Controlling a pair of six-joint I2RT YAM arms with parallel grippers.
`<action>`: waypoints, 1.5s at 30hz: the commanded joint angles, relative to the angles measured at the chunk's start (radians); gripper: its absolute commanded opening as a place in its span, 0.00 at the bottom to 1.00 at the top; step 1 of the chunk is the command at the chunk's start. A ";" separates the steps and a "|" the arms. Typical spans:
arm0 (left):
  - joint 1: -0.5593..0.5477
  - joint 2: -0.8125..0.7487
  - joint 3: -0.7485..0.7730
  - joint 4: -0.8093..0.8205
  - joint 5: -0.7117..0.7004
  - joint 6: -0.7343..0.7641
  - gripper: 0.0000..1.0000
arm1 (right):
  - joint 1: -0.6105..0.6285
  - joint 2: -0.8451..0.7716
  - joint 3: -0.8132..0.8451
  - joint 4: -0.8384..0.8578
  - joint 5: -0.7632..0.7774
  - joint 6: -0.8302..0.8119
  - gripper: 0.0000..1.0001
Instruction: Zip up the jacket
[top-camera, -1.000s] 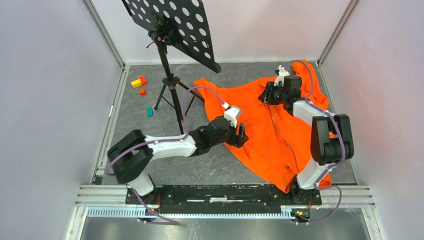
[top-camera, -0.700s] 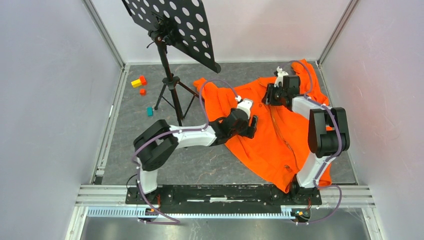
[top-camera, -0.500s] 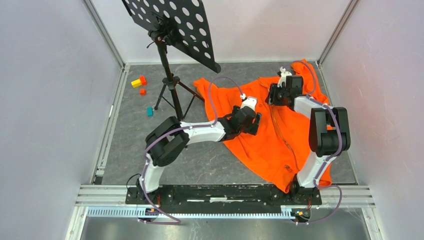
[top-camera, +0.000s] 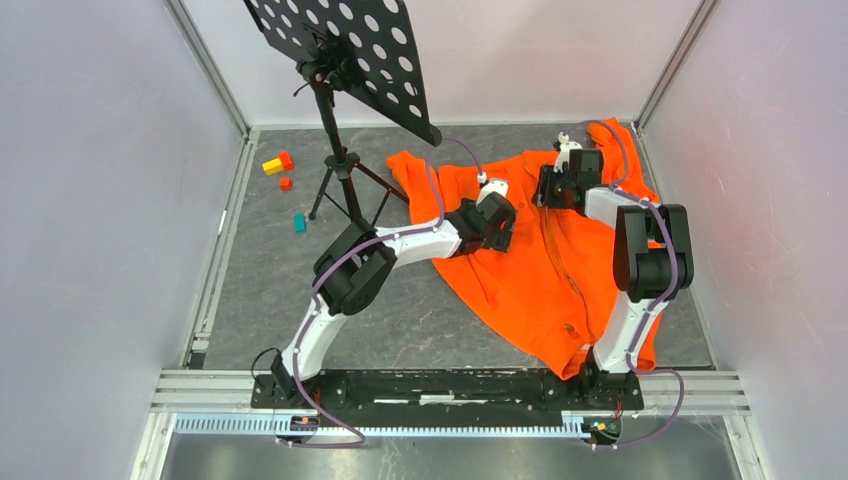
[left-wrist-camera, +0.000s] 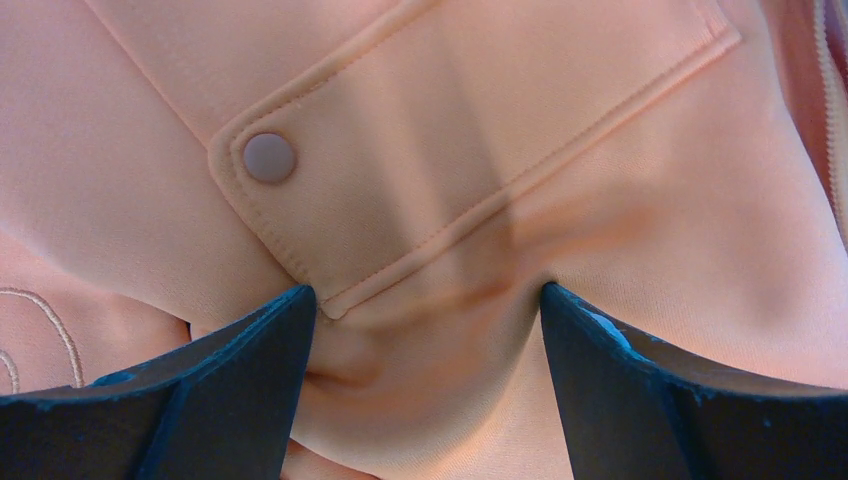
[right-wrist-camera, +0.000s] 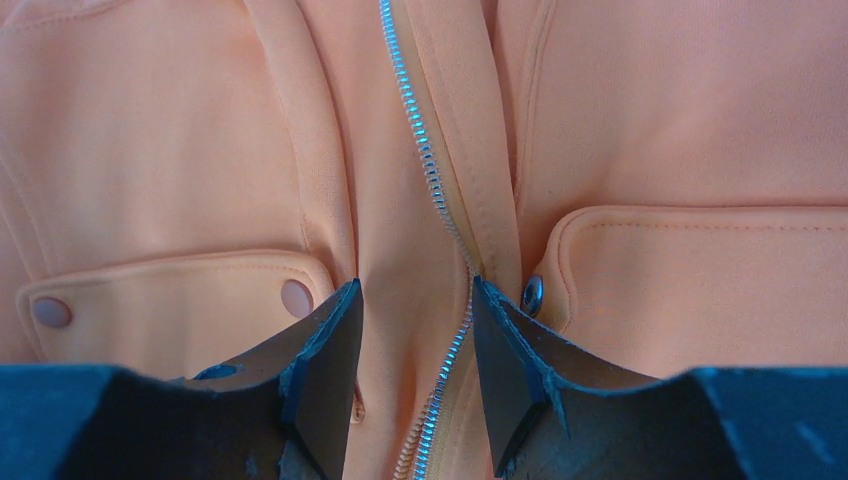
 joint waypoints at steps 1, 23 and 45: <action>0.079 0.074 0.083 -0.087 0.009 -0.025 0.88 | -0.004 0.032 0.032 -0.006 0.028 -0.025 0.51; 0.166 0.009 0.213 -0.213 0.295 0.170 0.89 | -0.068 0.066 0.233 -0.181 0.055 -0.117 0.57; 0.166 0.006 0.322 -0.258 0.595 -0.001 0.85 | 0.030 0.260 0.545 -0.148 -0.086 -0.038 0.33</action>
